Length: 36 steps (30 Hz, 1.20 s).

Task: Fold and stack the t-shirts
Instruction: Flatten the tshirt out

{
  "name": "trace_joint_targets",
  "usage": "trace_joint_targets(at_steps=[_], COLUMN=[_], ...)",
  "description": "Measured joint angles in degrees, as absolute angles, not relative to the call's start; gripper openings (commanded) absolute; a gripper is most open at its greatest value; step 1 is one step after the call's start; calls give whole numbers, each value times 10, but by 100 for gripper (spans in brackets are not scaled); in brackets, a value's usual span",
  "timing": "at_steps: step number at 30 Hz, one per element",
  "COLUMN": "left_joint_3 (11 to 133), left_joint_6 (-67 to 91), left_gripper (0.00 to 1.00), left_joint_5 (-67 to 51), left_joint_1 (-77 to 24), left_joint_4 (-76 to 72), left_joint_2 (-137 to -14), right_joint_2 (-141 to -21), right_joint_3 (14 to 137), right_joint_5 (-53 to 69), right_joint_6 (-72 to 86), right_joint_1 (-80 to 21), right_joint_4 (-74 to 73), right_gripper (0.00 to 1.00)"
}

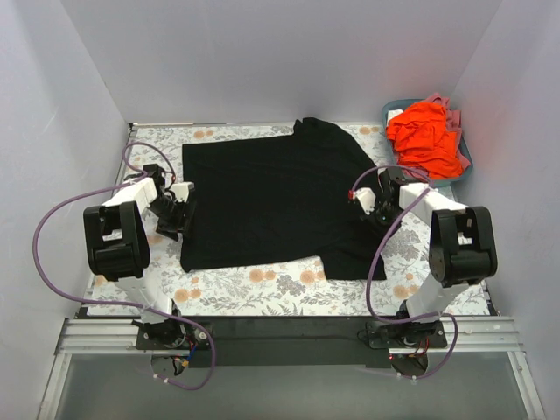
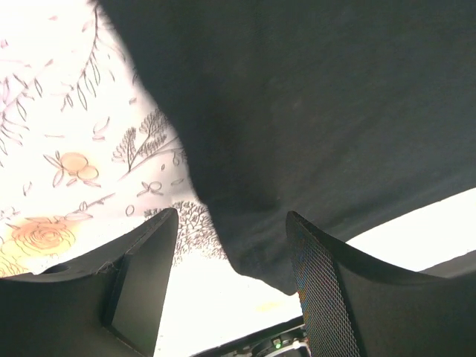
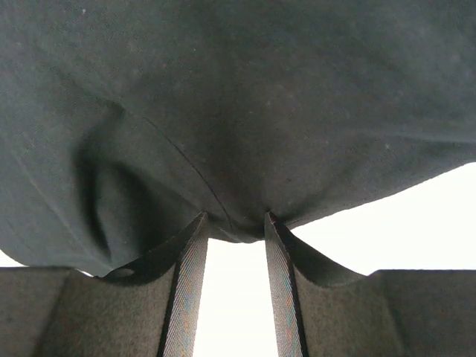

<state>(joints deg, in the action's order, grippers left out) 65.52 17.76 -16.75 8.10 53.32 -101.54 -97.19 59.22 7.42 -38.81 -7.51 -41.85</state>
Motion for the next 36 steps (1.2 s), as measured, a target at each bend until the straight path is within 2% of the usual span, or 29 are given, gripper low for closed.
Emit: trace_joint_targets(at_steps=[7,12,15,19,27,36], left_joint_3=[647,713,752,746,691,736], left_joint_6=[162,157,145,136,141,175], left_gripper=[59,60,62,62,61,59], left_joint_5=[-158,-193,-227,-253,-255,-223], left_joint_1=[102,108,98,73,48,47], left_joint_4=[538,558,559,566,553,529], left_joint_2=[-1009,-1007,-989,-949,-976,-1094], right_joint_2=[-874,-859,-857,-855,-961,-1064], right_joint_3=[513,601,665,662,646,708], right_joint_5=[71,89,118,135,127,100], right_joint_6=[-392,-392,-395,-401,-392,-374], right_joint_1=[-75,-68,-70,-97,-112,-112], right_joint_4=[-456,-506,-518,-533,-515,-481], right_gripper=[46,48,54,55,55,57])
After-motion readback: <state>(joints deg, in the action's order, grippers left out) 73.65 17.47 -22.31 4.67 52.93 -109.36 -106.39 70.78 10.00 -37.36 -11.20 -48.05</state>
